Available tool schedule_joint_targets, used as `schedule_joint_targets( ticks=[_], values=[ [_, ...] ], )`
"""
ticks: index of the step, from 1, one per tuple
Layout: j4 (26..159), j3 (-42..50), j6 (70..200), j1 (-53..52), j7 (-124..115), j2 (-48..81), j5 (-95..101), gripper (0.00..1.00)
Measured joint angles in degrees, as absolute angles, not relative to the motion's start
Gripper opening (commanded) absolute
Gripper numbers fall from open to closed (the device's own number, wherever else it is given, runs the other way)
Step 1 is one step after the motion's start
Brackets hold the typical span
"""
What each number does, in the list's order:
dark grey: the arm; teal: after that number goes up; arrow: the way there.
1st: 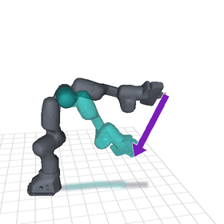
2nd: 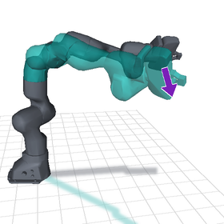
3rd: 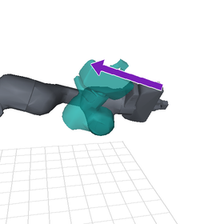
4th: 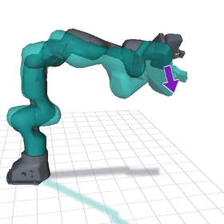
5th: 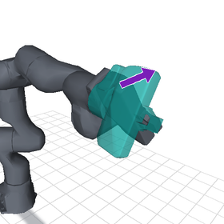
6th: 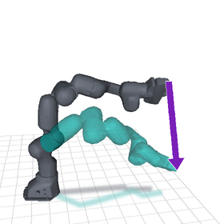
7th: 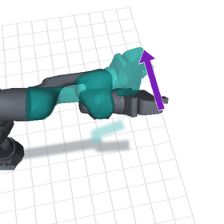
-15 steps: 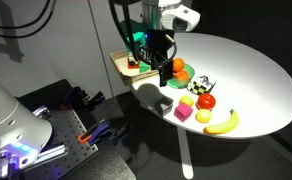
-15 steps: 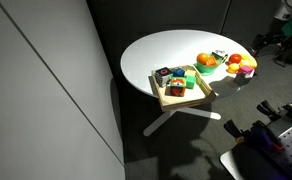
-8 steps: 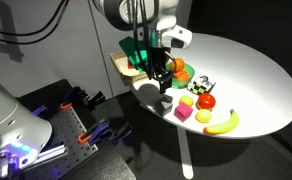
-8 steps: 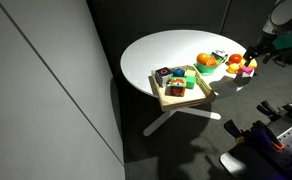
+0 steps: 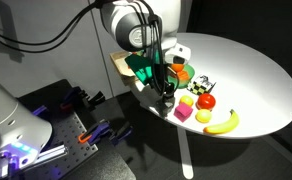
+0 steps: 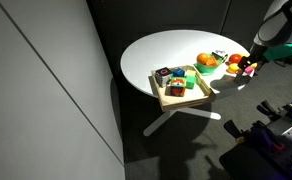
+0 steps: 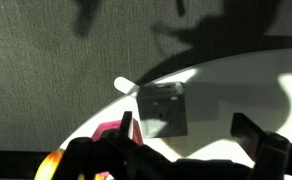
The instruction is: Put the gray block on the tray
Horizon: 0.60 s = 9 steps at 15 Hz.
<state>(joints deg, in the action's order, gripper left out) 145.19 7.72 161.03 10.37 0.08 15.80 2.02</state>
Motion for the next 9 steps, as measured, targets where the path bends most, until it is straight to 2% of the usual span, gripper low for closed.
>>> schedule_joint_targets(
  ticks=[9],
  values=[
    [139.2,7.7,162.6,10.4,0.5,24.0,2.0,1.0]
  ],
)
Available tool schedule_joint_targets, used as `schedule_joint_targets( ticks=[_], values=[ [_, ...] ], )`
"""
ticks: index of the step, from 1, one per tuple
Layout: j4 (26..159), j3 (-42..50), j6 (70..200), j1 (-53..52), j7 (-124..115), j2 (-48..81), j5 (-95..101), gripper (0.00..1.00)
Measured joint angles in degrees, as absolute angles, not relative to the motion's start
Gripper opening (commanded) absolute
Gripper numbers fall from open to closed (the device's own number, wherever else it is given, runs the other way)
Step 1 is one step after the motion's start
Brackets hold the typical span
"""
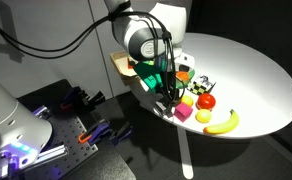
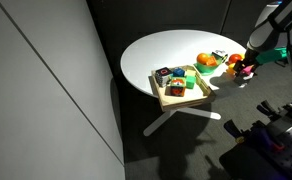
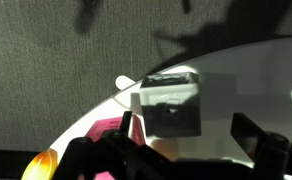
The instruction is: Put the gray block on the tray
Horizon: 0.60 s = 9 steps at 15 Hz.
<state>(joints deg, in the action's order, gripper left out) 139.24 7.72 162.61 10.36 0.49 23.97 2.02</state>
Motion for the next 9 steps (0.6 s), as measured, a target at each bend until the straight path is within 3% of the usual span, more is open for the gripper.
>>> schedule_joint_targets(
  ticks=[9],
  values=[
    [136.9,8.1,162.6,10.4,0.5,27.3,2.0,1.0]
  ],
)
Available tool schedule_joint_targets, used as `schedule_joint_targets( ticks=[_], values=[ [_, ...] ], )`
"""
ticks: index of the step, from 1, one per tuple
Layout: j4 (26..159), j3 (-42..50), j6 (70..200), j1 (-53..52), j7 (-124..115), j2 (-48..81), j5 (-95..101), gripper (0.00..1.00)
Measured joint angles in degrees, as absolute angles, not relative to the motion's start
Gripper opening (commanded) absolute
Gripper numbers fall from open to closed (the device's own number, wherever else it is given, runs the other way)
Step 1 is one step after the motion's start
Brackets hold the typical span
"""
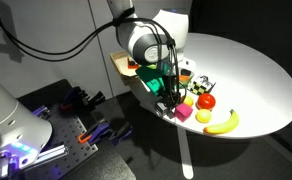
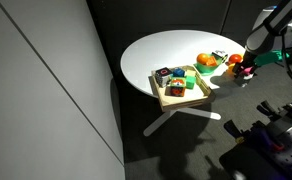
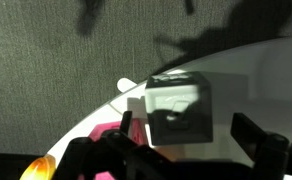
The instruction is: Put the gray block on the tray
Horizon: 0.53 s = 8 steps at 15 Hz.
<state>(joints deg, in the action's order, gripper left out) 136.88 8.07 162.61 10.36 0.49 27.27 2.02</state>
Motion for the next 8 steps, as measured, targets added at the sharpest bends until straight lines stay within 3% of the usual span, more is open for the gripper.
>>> schedule_joint_targets(
  ticks=[2,4,8],
  values=[
    [136.6,8.2,162.6,10.3,0.5,27.7,2.0,1.0],
    [136.3,8.3,162.6,10.3,0.5,28.3,2.0,0.74],
    [135.9,8.4,162.6,10.0,0.4,29.3,2.0,0.42]
  ],
)
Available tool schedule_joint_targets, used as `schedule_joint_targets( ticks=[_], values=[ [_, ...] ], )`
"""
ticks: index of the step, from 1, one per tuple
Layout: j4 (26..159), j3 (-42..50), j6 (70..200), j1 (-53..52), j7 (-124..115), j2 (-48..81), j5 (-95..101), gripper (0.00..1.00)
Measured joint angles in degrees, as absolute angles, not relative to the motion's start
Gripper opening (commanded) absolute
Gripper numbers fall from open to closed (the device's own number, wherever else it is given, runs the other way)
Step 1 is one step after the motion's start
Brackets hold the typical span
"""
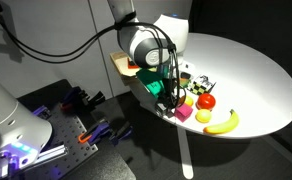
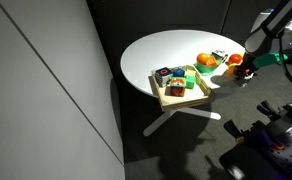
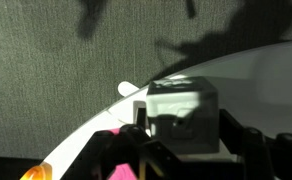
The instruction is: Put the gray block on the tray
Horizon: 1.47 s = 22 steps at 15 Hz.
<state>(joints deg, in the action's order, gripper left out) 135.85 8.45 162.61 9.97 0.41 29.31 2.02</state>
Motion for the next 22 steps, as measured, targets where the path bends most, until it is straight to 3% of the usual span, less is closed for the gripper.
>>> schedule_joint_targets(
  ticks=[1,6,22],
  values=[
    [135.7,8.6,162.6,9.7,0.3,29.5,2.0,0.34],
    [135.3,9.1,162.6,8.1,-0.9,29.1,2.0,0.27],
    [137.6,1.5,162.6,6.8,-1.6,18.4,-7.1,0.27]
  ],
)
